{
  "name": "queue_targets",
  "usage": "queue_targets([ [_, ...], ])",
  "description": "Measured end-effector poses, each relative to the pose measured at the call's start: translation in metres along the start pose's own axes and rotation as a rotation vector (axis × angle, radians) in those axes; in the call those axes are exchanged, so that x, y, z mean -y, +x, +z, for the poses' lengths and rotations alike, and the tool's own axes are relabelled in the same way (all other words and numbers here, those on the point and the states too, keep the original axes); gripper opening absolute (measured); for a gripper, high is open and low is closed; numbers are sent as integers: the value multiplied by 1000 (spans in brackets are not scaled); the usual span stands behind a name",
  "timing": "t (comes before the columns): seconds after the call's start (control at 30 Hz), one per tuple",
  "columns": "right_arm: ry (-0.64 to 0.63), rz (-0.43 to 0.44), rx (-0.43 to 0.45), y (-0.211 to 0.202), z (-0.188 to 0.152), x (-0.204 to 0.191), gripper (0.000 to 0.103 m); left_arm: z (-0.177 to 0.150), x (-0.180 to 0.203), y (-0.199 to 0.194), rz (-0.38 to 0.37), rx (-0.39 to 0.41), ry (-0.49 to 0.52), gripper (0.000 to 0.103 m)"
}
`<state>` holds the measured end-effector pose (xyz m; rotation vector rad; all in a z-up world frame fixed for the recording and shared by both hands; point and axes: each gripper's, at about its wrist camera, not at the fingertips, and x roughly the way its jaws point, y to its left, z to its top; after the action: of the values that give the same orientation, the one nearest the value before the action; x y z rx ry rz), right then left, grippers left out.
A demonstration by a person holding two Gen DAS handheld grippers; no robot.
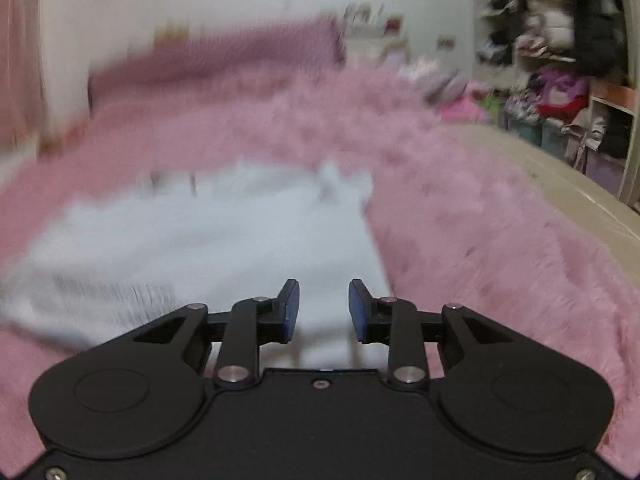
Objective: Fold small clothes
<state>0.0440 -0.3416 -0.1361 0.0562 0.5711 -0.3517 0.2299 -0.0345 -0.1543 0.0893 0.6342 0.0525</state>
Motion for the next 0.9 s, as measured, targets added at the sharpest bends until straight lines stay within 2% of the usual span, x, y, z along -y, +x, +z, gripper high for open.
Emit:
queue_targets([
  [0.07, -24, -62, -138, 24, -6, -1, 23, -3, 4, 11, 1, -52, 22, 33],
  [0.1, -5, -63, -167, 30, -7, 2, 22, -7, 7, 18, 20, -99, 42, 34],
  [0.2, 71, -53, -187, 33, -5, 13, 20, -16, 6, 39, 108, -220, 83, 34],
  [0.3, 44, -68, -189, 33, -6, 8, 20, -17, -5, 45, 96, -268, 35, 34],
  [0.5, 10, -79, -175, 28, -5, 1, 21, -17, -24, 31, 64, -201, -73, 35],
  [0.57, 20, -72, -172, 26, -5, 3, 21, -13, -28, 25, 36, -187, -99, 40],
  [0.7, 22, -69, -170, 26, -5, 2, 22, -12, -31, 11, 18, -141, -133, 41],
  [0.8, 20, -62, -146, 20, -3, 1, 30, -7, -23, -9, -1, -30, -111, 44],
  [0.9, 15, -57, -66, 7, -1, 1, 40, -7, -10, -13, -55, -10, -38, 47],
])
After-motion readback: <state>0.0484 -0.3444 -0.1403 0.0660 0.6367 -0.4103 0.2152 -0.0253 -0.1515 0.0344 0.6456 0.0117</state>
